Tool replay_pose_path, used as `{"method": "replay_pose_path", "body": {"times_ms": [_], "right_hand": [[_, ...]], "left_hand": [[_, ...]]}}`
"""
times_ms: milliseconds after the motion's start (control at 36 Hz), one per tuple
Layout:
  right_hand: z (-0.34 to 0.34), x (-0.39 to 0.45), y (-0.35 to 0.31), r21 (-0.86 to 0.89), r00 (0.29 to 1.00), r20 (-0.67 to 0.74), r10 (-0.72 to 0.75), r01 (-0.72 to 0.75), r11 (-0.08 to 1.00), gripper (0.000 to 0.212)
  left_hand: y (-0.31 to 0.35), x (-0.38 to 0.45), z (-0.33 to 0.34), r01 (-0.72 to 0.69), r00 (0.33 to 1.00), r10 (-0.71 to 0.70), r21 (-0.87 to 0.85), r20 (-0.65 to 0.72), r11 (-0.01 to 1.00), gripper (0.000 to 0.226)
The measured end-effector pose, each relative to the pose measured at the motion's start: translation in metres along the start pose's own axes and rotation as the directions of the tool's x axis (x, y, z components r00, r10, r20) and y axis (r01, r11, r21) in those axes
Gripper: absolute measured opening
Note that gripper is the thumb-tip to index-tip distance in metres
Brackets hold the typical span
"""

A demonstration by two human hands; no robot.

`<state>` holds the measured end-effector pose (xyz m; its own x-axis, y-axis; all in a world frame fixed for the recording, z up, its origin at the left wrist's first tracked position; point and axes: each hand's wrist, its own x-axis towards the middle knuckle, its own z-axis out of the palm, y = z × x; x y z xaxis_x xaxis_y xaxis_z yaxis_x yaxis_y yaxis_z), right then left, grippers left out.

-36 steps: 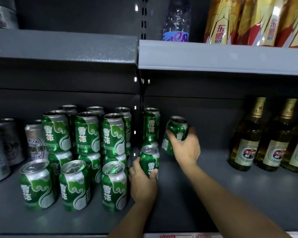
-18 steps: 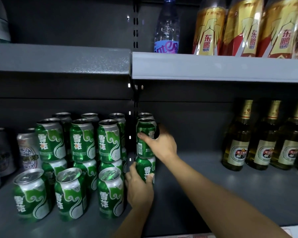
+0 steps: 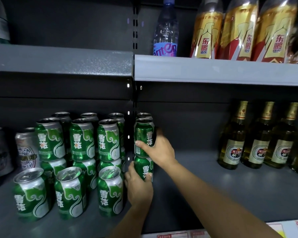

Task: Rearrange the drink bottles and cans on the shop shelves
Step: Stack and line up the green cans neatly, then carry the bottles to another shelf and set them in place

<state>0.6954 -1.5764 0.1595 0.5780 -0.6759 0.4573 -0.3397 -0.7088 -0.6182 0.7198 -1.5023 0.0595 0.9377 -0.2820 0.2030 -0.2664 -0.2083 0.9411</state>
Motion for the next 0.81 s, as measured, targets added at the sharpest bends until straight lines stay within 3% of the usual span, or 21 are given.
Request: {"method": "replay_pose_path", "body": {"times_ms": [56, 139, 250, 389, 611, 806], "right_hand": [[-0.005, -0.006, 0.003, -0.011, 0.998, -0.063, 0.003, -0.004, 1.000, 0.076], [-0.020, -0.008, 0.016, 0.063, 0.959, -0.278, 0.049, -0.033, 0.997, 0.064], [-0.059, -0.002, 0.057, 0.036, 0.850, -0.504, 0.151, -0.154, 0.987, 0.051], [-0.128, 0.005, 0.114, -0.096, 0.775, -0.592, 0.224, -0.343, 0.934, 0.050], [-0.192, 0.027, 0.193, -0.174, 0.856, -0.387, 0.344, -0.434, 0.884, 0.063], [-0.188, 0.046, 0.240, -0.051, 0.896, -0.182, 0.405, -0.420, 0.906, 0.081]], "left_hand": [[0.006, -0.011, -0.001, -0.011, 0.993, -0.003, -0.123, -0.115, 0.992, 0.070], [0.018, -0.036, 0.005, -0.206, 0.964, 0.163, -0.202, -0.212, 0.957, 0.053], [0.032, -0.056, 0.030, -0.300, 0.954, 0.286, -0.301, -0.091, 0.905, 0.052], [0.050, -0.058, 0.062, -0.339, 0.927, 0.366, -0.233, 0.086, 0.912, 0.047], [0.068, -0.049, 0.123, -0.294, 0.910, 0.298, -0.058, 0.288, 0.954, 0.045], [0.080, -0.047, 0.174, -0.309, 0.873, 0.232, 0.117, 0.429, 0.944, 0.053]]}}
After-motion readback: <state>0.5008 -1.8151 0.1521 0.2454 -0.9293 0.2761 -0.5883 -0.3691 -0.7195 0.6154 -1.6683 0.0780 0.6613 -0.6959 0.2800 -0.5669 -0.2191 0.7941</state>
